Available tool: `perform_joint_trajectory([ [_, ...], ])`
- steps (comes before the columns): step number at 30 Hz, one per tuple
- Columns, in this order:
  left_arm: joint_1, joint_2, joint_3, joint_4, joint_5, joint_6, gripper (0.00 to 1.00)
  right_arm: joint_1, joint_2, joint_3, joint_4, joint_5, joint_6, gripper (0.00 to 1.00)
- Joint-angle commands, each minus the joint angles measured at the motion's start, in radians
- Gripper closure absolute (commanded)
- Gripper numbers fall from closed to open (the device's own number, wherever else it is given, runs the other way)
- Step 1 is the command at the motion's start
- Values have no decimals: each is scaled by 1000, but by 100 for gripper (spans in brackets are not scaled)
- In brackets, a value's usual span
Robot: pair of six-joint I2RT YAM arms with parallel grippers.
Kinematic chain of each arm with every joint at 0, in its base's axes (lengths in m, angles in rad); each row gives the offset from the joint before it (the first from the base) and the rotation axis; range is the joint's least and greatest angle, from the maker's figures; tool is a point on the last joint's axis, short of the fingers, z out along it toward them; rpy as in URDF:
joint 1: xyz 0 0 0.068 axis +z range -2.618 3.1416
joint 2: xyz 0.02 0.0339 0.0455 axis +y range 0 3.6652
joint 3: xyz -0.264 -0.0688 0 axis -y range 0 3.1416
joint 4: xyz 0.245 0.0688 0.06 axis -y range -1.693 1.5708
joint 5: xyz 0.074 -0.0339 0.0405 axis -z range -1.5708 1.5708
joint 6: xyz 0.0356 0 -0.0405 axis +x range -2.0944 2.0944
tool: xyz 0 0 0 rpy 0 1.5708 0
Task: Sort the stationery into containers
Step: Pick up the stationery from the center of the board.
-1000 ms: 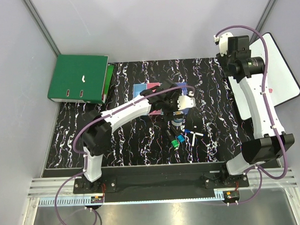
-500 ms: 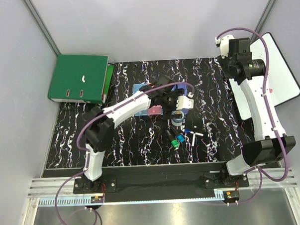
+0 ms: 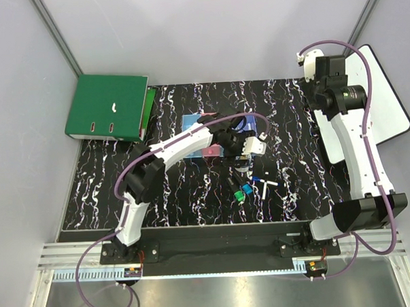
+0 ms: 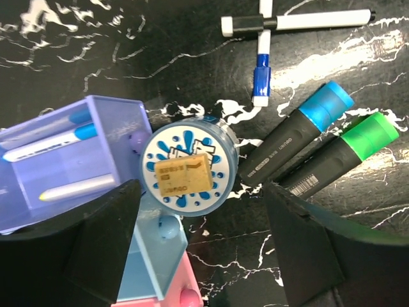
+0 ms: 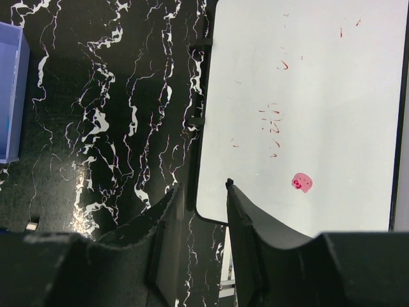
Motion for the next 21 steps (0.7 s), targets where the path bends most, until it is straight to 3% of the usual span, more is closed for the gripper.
perform_joint_trajectory([
  [1,-3,19,52,-2,37,20,22,-6,-48,-5,35,0,21,60],
  [21,-2,64,115,-3,42,12,31,-6,-85,-25,40,-17,38,64],
])
